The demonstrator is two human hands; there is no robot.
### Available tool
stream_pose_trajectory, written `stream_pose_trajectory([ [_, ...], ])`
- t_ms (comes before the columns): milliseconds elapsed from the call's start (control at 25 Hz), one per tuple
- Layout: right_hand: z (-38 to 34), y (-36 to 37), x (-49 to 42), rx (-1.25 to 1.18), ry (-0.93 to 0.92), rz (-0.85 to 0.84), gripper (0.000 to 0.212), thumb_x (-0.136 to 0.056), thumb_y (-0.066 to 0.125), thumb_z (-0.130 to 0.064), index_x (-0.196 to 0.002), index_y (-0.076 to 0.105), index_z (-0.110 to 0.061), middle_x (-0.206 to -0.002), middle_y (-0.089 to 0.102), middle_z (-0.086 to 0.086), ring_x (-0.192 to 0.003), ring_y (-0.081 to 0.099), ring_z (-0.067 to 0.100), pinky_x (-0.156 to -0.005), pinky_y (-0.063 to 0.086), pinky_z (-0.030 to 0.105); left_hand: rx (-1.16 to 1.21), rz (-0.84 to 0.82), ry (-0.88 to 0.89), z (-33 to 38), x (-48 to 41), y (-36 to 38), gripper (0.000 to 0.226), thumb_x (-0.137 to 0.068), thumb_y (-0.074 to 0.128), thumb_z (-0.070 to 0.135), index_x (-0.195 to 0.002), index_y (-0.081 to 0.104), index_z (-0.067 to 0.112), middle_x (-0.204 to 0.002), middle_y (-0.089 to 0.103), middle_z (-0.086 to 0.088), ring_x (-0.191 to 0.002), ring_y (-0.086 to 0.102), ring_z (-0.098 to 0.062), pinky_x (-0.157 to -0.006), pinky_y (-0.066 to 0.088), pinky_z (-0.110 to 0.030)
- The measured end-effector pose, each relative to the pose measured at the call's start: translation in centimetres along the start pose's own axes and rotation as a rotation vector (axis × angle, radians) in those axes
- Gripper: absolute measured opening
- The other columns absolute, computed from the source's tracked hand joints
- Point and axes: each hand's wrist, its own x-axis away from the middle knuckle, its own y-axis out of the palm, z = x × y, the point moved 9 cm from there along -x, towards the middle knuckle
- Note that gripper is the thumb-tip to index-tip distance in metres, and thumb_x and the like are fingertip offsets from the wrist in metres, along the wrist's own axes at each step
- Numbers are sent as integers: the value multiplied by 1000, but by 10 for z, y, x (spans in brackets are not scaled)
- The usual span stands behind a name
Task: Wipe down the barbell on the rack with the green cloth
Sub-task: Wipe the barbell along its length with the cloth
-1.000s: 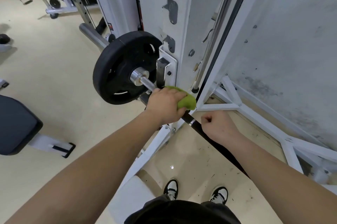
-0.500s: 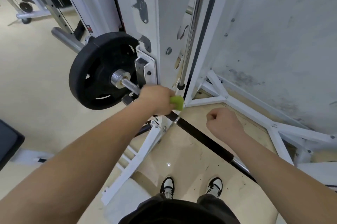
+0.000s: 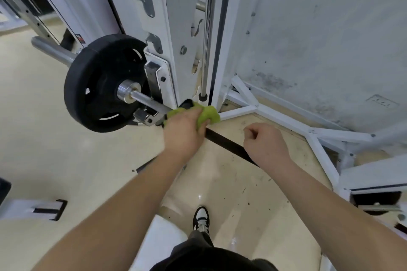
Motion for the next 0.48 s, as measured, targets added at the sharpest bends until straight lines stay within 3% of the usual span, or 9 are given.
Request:
stream_pose_trajectory([
  [80, -1, -1, 16, -6, -53, 33, 29, -89, 49, -15, -60, 49, -14, -61, 50, -1, -58, 46, 20, -52, 35, 31, 182, 28, 8, 40, 37, 10, 23, -96, 58, 48, -111, 67, 32, -100, 70, 7, -90, 64, -20, -66, 47, -30],
  [160, 6, -9, 36, -17, -77, 64, 26, -93, 49, -17, -67, 56, -19, -72, 57, 0, -66, 52, 20, -51, 33, 30, 362, -47, -40, 65, 74, 23, 23, -98, 59, 47, -113, 67, 32, -100, 72, 10, -89, 65, -18, -67, 45, -28],
  [280, 30, -25, 82, -98, -48, 77, 22, -99, 51, -22, -83, 66, -22, -78, 63, -2, -68, 57, 19, -54, 42, 30, 830, -224, -475, 46, 127, 43, 29, -100, 59, 49, -111, 71, 25, -92, 76, 6, -90, 73, -21, -81, 59, -34],
  [360, 52, -16, 116, -261, 42, -36, 25, -101, 53, -31, -88, 71, -19, -78, 68, 4, -70, 65, 23, -62, 53, 37, 1133, -307, -727, 42, 164, 50, 36, -100, 62, 47, -112, 73, 15, -97, 81, -3, -92, 78, -25, -90, 62, -44],
  [480, 84, 13, 171, -590, 291, -257, 46, -97, 59, -53, -98, 75, -9, -88, 78, 11, -84, 76, 30, -78, 64, 46, 1388, -412, -735, 85, 197, 42, 39, -100, 62, 44, -124, 69, 13, -110, 79, -10, -101, 77, -29, -96, 59, -48],
])
